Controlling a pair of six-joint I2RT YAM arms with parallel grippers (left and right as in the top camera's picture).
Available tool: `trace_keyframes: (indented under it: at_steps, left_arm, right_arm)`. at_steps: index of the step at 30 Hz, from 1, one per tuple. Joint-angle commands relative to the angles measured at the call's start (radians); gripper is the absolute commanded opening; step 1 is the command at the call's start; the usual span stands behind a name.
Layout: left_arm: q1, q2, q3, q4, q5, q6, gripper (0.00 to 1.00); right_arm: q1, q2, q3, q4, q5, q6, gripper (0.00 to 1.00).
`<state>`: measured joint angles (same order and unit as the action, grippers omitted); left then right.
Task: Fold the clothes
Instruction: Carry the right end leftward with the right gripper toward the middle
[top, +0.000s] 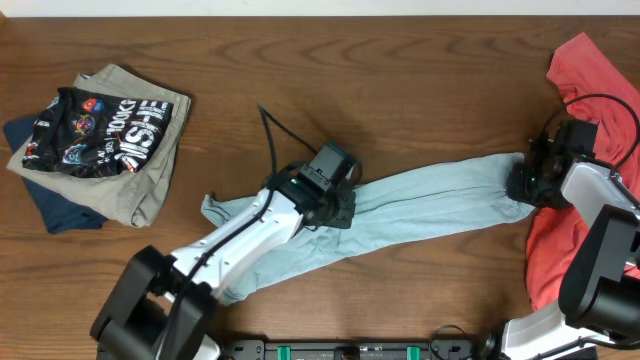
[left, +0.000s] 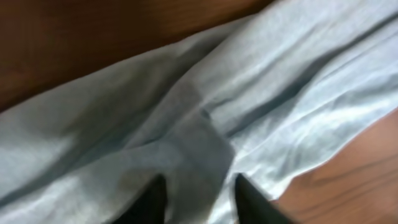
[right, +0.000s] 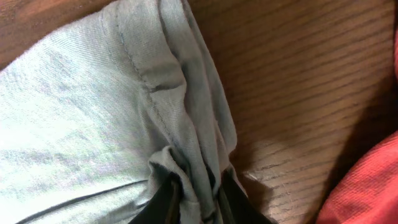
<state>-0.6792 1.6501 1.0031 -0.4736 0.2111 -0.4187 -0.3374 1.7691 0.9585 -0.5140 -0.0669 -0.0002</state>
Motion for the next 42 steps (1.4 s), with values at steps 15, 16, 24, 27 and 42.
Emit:
trace_keyframes:
  at_steps: [15, 16, 24, 27, 42]
  left_arm:
    - [0.230, -0.311, 0.010, -0.219, -0.085, 0.039, 0.51]
    - [0.254, -0.330, 0.010, -0.241, -0.085, 0.039, 0.51]
    - [0.380, -0.371, 0.007, -0.341, -0.085, 0.039, 0.51]
    - [0.388, -0.371, 0.006, -0.348, -0.085, 0.039, 0.50]
    - [0.388, -0.371, 0.002, -0.360, -0.085, 0.039, 0.51]
  right_arm:
    - [-0.010, -0.014, 0.000, -0.003, -0.066, -0.055, 0.01]
    - [-0.010, -0.021, 0.005, -0.003, -0.072, -0.058, 0.01]
    - [0.037, -0.142, 0.008, -0.030, -0.072, -0.096, 0.01]
    - [0.085, -0.191, 0.008, -0.054, -0.072, -0.111, 0.01]
    - [0.505, -0.239, 0.008, -0.201, -0.064, -0.132, 0.01]
